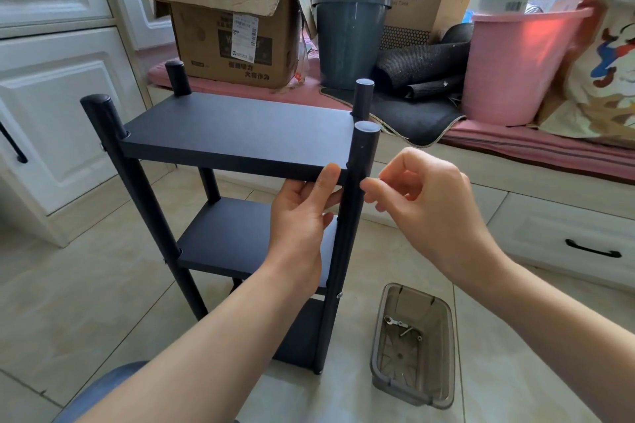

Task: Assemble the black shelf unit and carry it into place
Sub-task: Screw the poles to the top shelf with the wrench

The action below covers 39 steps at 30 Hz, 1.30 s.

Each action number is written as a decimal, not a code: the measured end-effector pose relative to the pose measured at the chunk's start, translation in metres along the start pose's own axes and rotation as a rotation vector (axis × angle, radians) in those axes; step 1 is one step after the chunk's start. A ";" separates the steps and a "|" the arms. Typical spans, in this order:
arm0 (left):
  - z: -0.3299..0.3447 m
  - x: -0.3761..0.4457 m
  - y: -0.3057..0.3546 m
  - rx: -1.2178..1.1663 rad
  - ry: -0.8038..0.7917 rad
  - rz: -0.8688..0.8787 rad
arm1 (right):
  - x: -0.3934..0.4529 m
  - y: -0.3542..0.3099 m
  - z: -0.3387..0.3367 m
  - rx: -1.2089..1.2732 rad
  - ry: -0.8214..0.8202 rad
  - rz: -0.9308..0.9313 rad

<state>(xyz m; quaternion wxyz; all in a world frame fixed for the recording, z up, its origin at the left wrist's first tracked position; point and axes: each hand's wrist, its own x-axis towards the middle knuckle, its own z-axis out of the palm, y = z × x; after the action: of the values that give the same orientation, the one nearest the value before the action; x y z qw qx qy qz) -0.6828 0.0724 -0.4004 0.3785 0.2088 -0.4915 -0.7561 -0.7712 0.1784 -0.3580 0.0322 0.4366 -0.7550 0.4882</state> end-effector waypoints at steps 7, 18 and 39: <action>-0.001 -0.002 0.002 -0.039 -0.036 0.018 | -0.003 0.002 0.001 -0.001 -0.011 -0.044; -0.005 -0.002 0.001 0.009 -0.060 0.018 | -0.001 0.008 -0.004 0.403 -0.091 0.083; -0.004 -0.005 0.001 -0.001 -0.019 0.041 | 0.001 0.001 -0.005 0.238 -0.095 0.044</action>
<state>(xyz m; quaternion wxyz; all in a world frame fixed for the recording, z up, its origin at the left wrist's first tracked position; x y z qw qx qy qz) -0.6767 0.0736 -0.4016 0.3891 0.1914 -0.4988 -0.7504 -0.7743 0.1811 -0.3553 -0.0663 0.4432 -0.7019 0.5536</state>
